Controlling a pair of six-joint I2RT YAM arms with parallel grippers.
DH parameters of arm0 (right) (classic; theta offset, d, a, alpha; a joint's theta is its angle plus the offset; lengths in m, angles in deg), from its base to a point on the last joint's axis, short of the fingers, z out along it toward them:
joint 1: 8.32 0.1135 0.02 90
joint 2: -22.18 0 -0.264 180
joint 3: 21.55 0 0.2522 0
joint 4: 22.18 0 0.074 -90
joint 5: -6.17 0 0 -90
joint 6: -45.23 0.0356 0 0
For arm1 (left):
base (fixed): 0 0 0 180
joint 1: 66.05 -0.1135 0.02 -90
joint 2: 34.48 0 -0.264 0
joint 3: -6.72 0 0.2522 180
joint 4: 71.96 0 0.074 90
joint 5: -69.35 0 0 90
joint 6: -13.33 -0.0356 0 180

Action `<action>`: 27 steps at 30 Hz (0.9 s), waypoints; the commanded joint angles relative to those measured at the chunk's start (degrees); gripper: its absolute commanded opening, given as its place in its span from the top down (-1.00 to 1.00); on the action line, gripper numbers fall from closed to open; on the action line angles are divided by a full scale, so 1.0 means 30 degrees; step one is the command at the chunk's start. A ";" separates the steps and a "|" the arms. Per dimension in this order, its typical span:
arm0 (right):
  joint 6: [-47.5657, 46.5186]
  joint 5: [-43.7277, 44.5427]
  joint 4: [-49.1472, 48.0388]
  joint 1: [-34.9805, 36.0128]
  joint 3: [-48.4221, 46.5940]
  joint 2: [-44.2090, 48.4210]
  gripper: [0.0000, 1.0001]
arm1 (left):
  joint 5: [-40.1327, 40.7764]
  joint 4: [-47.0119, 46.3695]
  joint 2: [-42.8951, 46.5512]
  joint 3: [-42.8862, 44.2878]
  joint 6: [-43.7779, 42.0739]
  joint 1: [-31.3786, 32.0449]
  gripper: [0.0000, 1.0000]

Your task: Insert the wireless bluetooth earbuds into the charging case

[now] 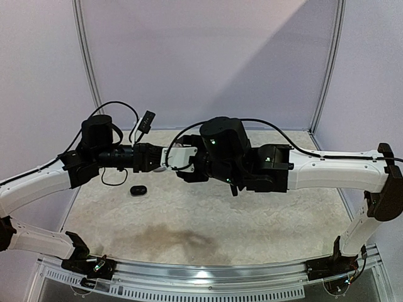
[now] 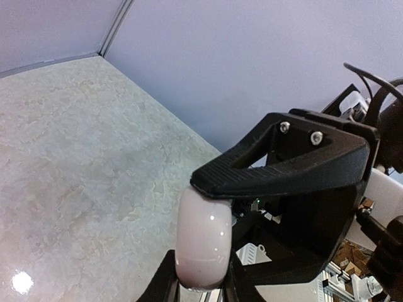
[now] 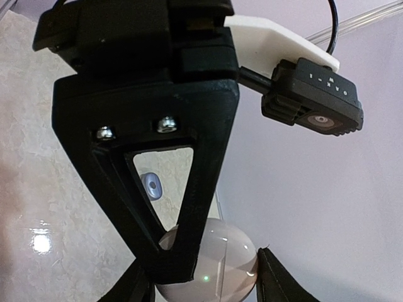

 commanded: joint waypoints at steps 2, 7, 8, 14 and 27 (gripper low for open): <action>0.0013 -0.0085 -0.0227 -0.0141 -0.0464 -0.0214 0.29 | -0.0069 -0.0464 -0.0185 0.0491 -0.0173 -0.0130 1.00; 0.0002 0.0067 -0.0248 -0.0126 -0.0435 -0.0298 0.35 | -0.0084 -0.0486 -0.0201 0.0448 -0.0191 -0.0130 1.00; 0.0051 0.0091 -0.0234 -0.0129 -0.0420 -0.0323 0.37 | -0.0084 -0.0514 -0.0197 0.0435 -0.0174 -0.0126 1.00; 0.0978 0.0463 -0.0336 -0.0340 -0.0237 -0.0204 0.51 | 0.0655 -0.0471 0.0018 0.0180 -0.0278 -0.0208 -0.14; 1.0373 -0.1356 0.1416 -0.3328 0.3182 0.1458 0.56 | 0.5677 0.4460 0.0989 0.0021 -0.3405 -0.1010 -0.99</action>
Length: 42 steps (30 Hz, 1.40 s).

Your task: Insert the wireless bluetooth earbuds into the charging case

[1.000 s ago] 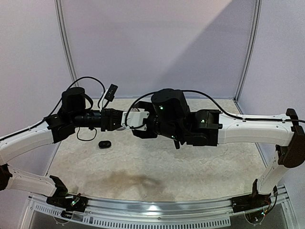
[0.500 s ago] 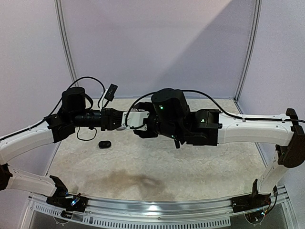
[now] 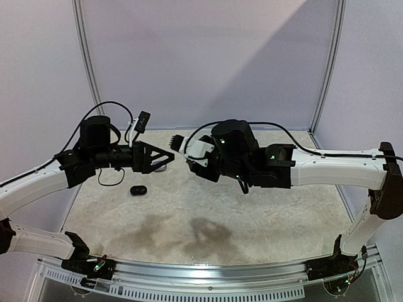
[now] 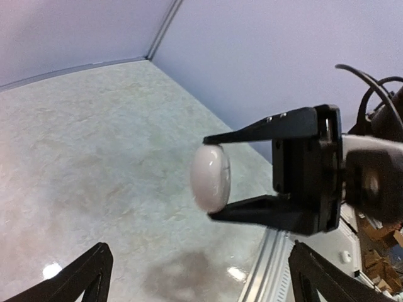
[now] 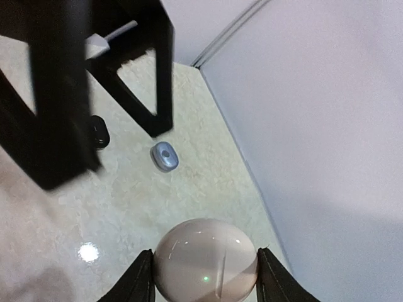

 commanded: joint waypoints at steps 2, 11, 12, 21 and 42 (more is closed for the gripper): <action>0.7983 -0.2388 0.2434 -0.2524 0.1342 0.0458 0.57 | 0.4640 0.4036 0.0703 -0.0004 -0.2931 -0.0649 -0.99; 1.4644 -0.4308 0.8418 -0.3199 -0.3827 -0.6421 0.52 | 0.7670 0.5998 0.0997 -0.0403 -0.4649 -0.0806 -0.98; 1.5194 -0.4830 0.8397 -0.3259 -0.4118 -0.7109 0.50 | 0.7744 0.5940 0.1017 -0.0475 -0.4648 -0.0828 -0.99; 1.7248 -0.5994 1.0300 -0.3267 -0.7046 -1.1552 0.32 | 0.8070 0.6037 0.1329 -0.0855 -0.4887 -0.1039 -0.98; 2.0024 -0.4681 0.6845 -0.9261 -0.1192 -0.2015 -0.98 | 1.0927 0.5765 0.1900 -0.1489 -0.5503 -0.2954 -0.99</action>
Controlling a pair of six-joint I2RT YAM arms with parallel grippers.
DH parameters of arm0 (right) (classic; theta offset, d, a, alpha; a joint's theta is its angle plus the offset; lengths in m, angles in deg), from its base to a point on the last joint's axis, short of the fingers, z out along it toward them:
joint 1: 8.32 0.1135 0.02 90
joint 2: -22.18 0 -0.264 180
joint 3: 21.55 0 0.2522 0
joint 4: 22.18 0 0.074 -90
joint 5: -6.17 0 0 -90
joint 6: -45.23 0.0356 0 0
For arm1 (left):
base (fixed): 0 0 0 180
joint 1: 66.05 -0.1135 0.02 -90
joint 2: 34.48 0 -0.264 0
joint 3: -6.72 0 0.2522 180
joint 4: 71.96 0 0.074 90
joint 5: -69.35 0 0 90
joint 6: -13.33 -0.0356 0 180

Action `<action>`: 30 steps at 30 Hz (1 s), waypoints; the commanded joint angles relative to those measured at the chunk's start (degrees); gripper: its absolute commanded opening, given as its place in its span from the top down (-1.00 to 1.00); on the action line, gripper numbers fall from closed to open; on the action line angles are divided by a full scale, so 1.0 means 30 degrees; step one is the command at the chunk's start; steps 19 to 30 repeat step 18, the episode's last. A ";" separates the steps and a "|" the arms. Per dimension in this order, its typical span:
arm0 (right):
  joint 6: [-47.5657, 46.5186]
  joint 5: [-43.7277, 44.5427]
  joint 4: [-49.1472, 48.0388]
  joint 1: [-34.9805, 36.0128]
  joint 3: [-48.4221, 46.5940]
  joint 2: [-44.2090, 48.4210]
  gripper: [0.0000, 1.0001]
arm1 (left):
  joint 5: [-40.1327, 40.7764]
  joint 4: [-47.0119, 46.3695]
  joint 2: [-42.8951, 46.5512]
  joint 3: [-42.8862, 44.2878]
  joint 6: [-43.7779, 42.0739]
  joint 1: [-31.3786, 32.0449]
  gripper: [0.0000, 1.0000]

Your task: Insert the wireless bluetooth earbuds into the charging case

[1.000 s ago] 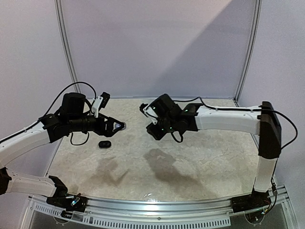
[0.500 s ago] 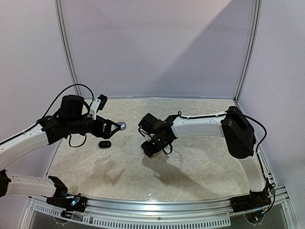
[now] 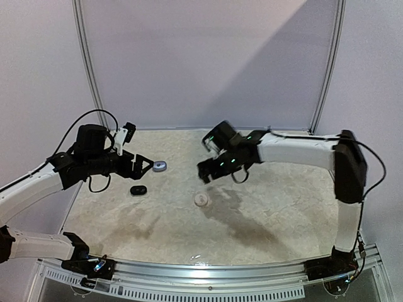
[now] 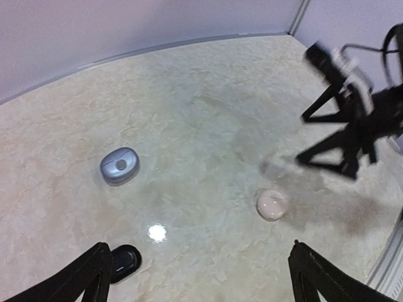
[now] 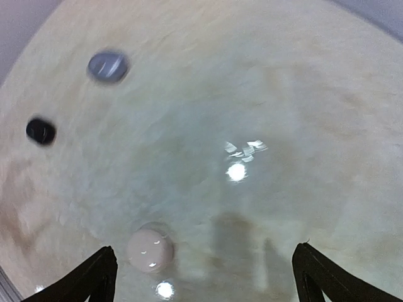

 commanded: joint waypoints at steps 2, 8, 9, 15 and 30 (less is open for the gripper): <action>0.4103 0.1172 -0.1896 -0.6144 0.5355 0.6234 -0.98 | 0.3358 -0.0018 0.0917 -0.1385 -0.0068 -0.1871 -0.99; 0.6659 0.5052 -0.2525 -1.0038 1.1590 1.1546 -0.98 | 0.7332 -0.0699 0.1418 -0.3383 0.0733 -0.4817 -0.99; 0.7089 0.5939 -0.2107 -1.0297 1.2097 1.2250 -0.98 | 0.7596 -0.0888 0.1453 -0.3590 0.0534 -0.5457 -0.99; 0.7509 0.9543 -0.1591 -1.0531 1.4347 1.4838 -0.98 | 0.8077 -0.2512 0.1703 -0.5269 -0.0116 -0.8704 -0.98; 0.8132 0.9637 -0.1754 -1.0518 1.4687 1.5031 -0.98 | 0.7970 -0.3883 0.1974 -0.6318 0.0034 -0.9206 -0.99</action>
